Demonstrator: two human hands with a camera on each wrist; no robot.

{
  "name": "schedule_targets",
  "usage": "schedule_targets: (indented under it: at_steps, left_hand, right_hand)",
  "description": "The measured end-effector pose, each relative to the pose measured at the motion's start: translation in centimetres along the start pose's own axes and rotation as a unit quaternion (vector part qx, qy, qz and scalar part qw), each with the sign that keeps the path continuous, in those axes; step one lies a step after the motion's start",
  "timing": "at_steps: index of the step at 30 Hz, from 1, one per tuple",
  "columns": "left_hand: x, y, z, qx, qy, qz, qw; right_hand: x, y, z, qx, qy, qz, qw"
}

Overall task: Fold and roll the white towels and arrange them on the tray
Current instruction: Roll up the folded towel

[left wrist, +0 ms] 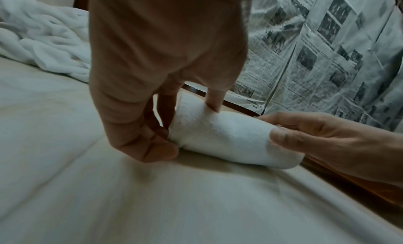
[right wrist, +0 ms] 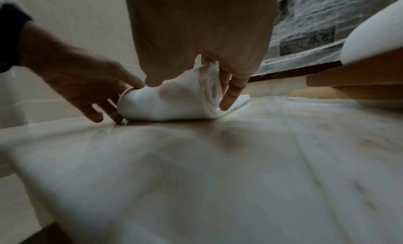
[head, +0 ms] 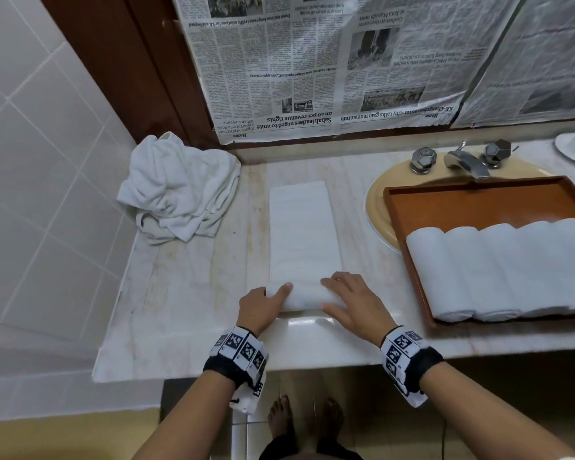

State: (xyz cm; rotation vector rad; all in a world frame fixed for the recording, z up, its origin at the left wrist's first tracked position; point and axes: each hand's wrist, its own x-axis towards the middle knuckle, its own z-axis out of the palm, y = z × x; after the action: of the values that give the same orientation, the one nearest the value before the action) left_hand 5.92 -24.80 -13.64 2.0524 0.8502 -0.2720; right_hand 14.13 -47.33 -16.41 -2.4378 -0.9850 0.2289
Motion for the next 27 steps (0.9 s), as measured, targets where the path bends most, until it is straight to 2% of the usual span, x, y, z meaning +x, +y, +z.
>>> schedule_targets:
  at_steps: [2, 4, 7, 9, 11, 13, 16, 18, 20, 21, 24, 27]
  left_hand:
    - [0.2, 0.0, 0.2, 0.002, 0.014, -0.011, 1.000]
    - [0.1, -0.1, 0.9, 0.026, 0.041, 0.014, 0.999]
    - [-0.7, -0.1, 1.0, 0.126, 0.118, 0.166, 0.971]
    - [-0.8, -0.6, 1.3, 0.200, 0.091, 0.243, 0.945]
    - [-0.9, -1.5, 1.6, 0.218, 0.054, 0.255, 0.940]
    - [-0.8, -2.3, 1.7, 0.203, 0.041, 0.244, 0.948]
    - [-0.4, -3.4, 1.7, 0.139, 0.020, 0.223, 0.965]
    - [0.0, -3.5, 1.4, 0.091, 0.008, 0.206, 0.974]
    - [0.3, -3.1, 1.2, 0.058, -0.006, 0.187, 0.981]
    - [0.5, -2.8, 1.0, 0.052, -0.013, 0.177, 0.983]
    - [1.1, -2.2, 0.6, 0.051, -0.019, 0.153, 0.987]
    - [1.0, -1.8, 0.6, 0.048, -0.011, 0.143, 0.988]
  right_hand:
    - [-0.1, 0.2, 0.4, 0.008, -0.014, -0.001, 1.000]
    - [0.6, 0.4, 0.1, 0.057, -0.042, 0.038, 0.997]
    - [2.4, 0.5, -1.1, 0.106, -0.108, 0.069, 0.986]
    - [3.3, 0.5, -2.0, 0.122, -0.150, 0.073, 0.978]
    - [3.8, 0.6, -2.7, 0.129, -0.194, 0.088, 0.968]
    - [3.7, 0.7, -2.9, 0.117, -0.225, 0.103, 0.962]
    - [2.7, 0.4, -2.1, 0.099, -0.192, 0.110, 0.970]
    - [1.6, -0.2, -1.2, 0.036, -0.096, 0.106, 0.989]
    - [0.3, -0.8, -0.3, -0.048, 0.030, 0.052, 0.997]
    - [-0.2, -0.9, 0.2, -0.079, 0.059, 0.019, 0.995]
    - [-0.8, -0.8, 1.4, -0.152, 0.032, -0.030, 0.987]
    - [0.2, -0.8, 1.3, -0.138, 0.004, -0.038, 0.990]
